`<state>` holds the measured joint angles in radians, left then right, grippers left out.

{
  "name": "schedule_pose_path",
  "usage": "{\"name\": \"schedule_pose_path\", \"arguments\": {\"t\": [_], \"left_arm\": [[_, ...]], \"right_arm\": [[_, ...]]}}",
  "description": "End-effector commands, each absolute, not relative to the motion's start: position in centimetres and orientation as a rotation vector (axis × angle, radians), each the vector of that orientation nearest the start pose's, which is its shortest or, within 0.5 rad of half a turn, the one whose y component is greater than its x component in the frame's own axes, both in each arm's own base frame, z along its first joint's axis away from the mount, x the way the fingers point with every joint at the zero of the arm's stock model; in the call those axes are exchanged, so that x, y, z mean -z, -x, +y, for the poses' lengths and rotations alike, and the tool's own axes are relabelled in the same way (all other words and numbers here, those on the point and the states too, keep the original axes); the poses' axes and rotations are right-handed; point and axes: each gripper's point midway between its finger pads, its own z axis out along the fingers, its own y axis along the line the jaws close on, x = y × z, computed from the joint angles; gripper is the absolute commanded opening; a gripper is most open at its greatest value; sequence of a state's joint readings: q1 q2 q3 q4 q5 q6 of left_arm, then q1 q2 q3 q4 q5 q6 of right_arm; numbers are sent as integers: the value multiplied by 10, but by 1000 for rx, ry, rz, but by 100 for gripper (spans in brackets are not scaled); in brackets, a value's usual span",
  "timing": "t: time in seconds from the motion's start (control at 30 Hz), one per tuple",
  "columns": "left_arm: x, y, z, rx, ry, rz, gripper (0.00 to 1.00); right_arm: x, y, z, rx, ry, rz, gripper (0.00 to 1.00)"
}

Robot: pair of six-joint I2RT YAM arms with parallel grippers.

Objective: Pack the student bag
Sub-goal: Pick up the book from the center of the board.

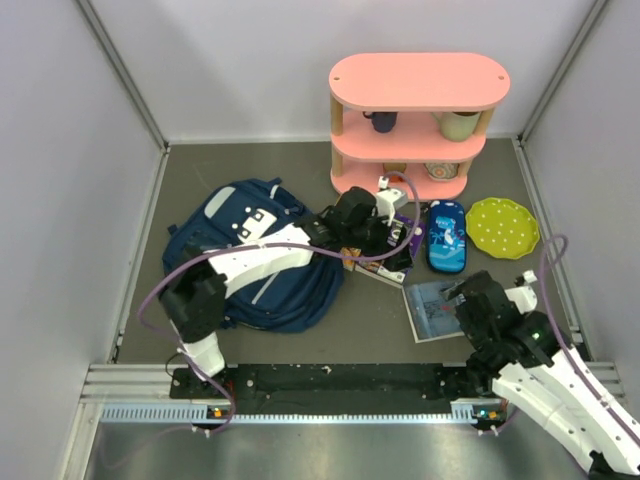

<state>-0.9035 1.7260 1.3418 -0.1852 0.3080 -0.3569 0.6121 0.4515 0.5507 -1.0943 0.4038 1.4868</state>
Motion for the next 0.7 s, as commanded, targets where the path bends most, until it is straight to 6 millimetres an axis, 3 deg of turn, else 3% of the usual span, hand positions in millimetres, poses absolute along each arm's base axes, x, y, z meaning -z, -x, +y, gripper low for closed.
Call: {"name": "schedule_pose_path", "arguments": {"t": [0.0,0.07,0.1,0.23,0.37,0.4,0.5,0.67], "left_arm": [[-194,-245,-470,1210,-950,2006,98],[-192,-240,-483,1250,-991,1993,98],[-177,-240,-488,1252,-1003,2021,98],[-160,-240,-505,1298,-1029,2049,98],[-153,-247,-516,1306,-1022,2049,98],[-142,-246,-516,1304,-1031,2084,98],[-134,-246,-516,1300,-1024,2104,98],[-125,-241,-517,1318,-1029,2124,98]], "right_arm": [[-87,-111,26,-226,-1417,2120,99],[-81,-105,26,-250,-1447,2119,99],[-78,-104,27,-263,-1458,2121,99],[-63,-99,28,-268,-1504,2124,99],[-65,-102,23,-231,-1480,2115,98],[-68,-105,23,-226,-1466,2106,98],[-86,-116,14,-177,-1379,2069,97],[-135,-143,-12,-14,-1236,1928,98]]}}
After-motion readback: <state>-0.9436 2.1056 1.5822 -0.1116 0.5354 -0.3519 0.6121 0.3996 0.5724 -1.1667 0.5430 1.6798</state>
